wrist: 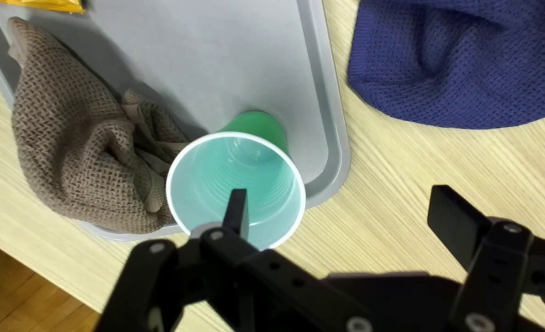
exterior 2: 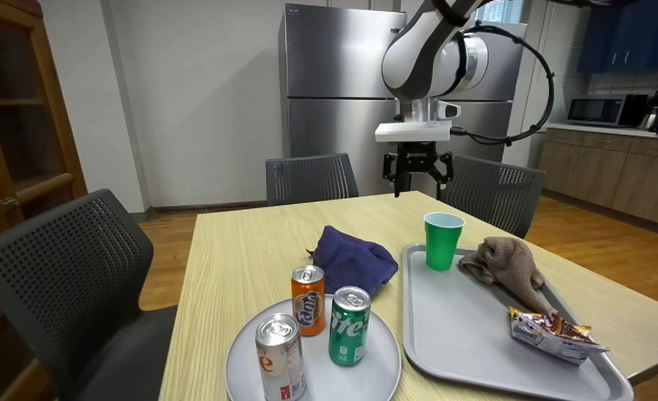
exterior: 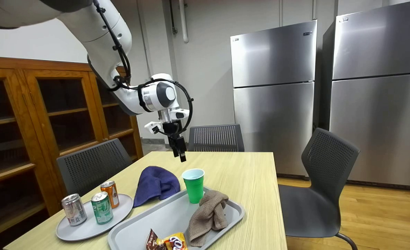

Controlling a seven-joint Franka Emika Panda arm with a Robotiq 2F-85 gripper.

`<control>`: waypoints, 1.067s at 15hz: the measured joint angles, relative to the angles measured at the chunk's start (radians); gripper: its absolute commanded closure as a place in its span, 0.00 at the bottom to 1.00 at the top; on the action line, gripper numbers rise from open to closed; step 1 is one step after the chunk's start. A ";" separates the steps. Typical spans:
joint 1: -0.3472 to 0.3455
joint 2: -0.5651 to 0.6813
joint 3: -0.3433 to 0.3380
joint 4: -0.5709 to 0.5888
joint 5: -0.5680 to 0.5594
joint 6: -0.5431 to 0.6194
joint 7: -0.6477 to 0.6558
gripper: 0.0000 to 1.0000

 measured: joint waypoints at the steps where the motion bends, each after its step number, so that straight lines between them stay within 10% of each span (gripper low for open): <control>1: 0.000 0.006 -0.005 0.001 -0.001 0.003 0.000 0.00; 12: 0.011 0.144 -0.049 0.093 -0.006 0.003 0.013 0.00; 16: 0.022 0.191 -0.061 0.131 -0.006 0.001 0.030 0.44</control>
